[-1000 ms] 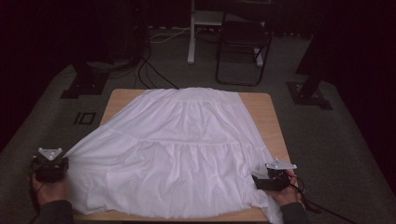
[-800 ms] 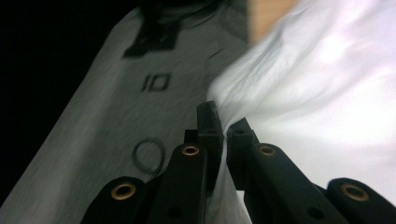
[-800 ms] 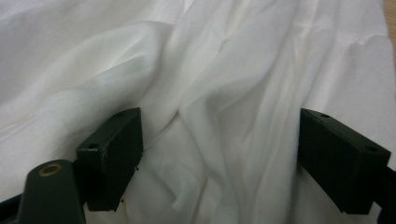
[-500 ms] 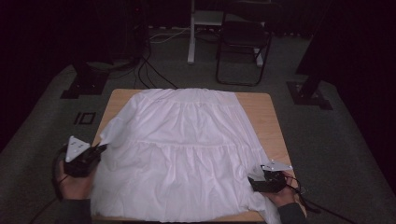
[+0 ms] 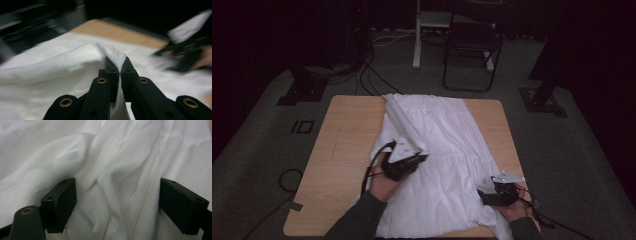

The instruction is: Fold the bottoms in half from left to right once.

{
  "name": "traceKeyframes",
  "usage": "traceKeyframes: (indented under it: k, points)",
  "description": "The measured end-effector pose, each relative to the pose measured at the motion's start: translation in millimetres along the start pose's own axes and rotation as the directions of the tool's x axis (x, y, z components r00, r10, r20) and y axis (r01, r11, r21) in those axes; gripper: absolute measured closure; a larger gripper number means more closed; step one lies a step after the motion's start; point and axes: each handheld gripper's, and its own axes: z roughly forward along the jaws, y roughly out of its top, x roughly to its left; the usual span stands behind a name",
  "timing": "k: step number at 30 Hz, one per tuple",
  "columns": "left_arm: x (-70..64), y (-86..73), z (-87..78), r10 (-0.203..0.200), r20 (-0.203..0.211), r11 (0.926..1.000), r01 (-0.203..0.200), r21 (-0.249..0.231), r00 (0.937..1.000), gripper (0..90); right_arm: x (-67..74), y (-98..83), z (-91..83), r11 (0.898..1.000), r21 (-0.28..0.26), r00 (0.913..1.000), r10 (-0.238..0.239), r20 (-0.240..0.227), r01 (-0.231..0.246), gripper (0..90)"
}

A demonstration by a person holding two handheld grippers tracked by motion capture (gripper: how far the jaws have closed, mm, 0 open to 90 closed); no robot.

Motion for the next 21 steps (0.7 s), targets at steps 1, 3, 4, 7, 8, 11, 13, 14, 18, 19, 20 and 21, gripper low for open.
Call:
traceKeyframes:
  k: [1, 3, 4, 7, 8, 11, 13, 14, 18, 19, 20, 21]
  points:
    - [-9.2, 2.1, 14.4, 0.001, 0.037, 0.9999, -0.002, 0.013, 0.9993, 87.9, 0.0, 0.0, 0.0, 1.000, 0.000, 1.0000, 0.000, 0.001, 0.000, 16.4]
    - [-14.4, 1.9, 23.2, 0.010, 0.050, 0.9994, -0.011, 0.031, 0.9987, 87.7, 0.2, -0.2, -0.5, 1.000, -0.002, 0.9999, 0.000, 0.015, 0.000, 20.2]
    - [-25.3, -4.7, 46.2, 0.017, 0.080, 0.9957, -0.025, 0.089, 0.9967, 86.6, 0.1, -0.2, -0.7, 1.000, -0.004, 0.9998, -0.003, 0.021, 0.003, 21.2]
    - [-29.4, -17.1, 63.0, -0.004, 0.129, 0.9909, -0.013, 0.134, 0.9917, 69.9, -1.0, 0.6, -2.5, 1.000, 0.001, 0.9993, 0.014, 0.034, -0.014, 31.1]
    - [-28.4, -25.2, 63.2, 0.004, 0.117, 0.9912, -0.020, 0.131, 0.9931, 65.1, -2.5, 1.4, -4.0, 1.000, 0.003, 0.9992, 0.019, 0.036, -0.019, 36.9]
    - [-16.6, -30.7, 43.2, -0.008, 0.081, 0.9946, 0.000, 0.104, 0.9967, 58.8, -7.0, 4.3, -9.4, 0.998, 0.004, 0.9975, 0.067, 0.021, -0.067, 41.5]
    - [-7.4, -34.9, 26.0, -0.004, 0.013, 0.9947, 0.002, 0.102, 0.9999, 57.5, -6.7, 8.8, -14.5, 0.997, -0.008, 0.9965, 0.081, 0.020, -0.081, 42.8]
    - [-3.6, -37.1, 19.4, 0.001, -0.013, 0.9942, 0.000, 0.107, 0.9999, 57.3, -4.5, 13.4, -19.2, 0.996, -0.025, 0.9963, 0.083, 0.026, -0.082, 43.6]
    - [15.4, -59.9, -12.9, -0.020, -0.130, 0.9904, 0.037, 0.133, 0.9914, 56.9, 8.9, 31.4, -33.1, 0.995, -0.085, 0.9980, 0.060, 0.020, -0.058, 46.4]
    - [15.4, -59.9, -12.9, -0.020, -0.130, 0.9904, 0.037, 0.133, 0.9914, 56.8, 8.9, 31.4, -33.1, 0.995, -0.085, 0.9980, 0.060, 0.020, -0.058, 46.4]
    - [22.4, -75.9, -25.5, -0.033, -0.185, 0.9839, 0.064, 0.167, 0.9822, 56.5, 20.0, 41.3, -37.9, 0.994, -0.105, 0.9995, 0.029, 0.013, -0.027, 46.6]
    - [22.4, -75.9, -25.5, -0.033, -0.185, 0.9839, 0.064, 0.167, 0.9822, 56.5, 20.0, 41.3, -37.9, 0.994, -0.105, 0.9995, 0.029, 0.013, -0.027, 46.6]
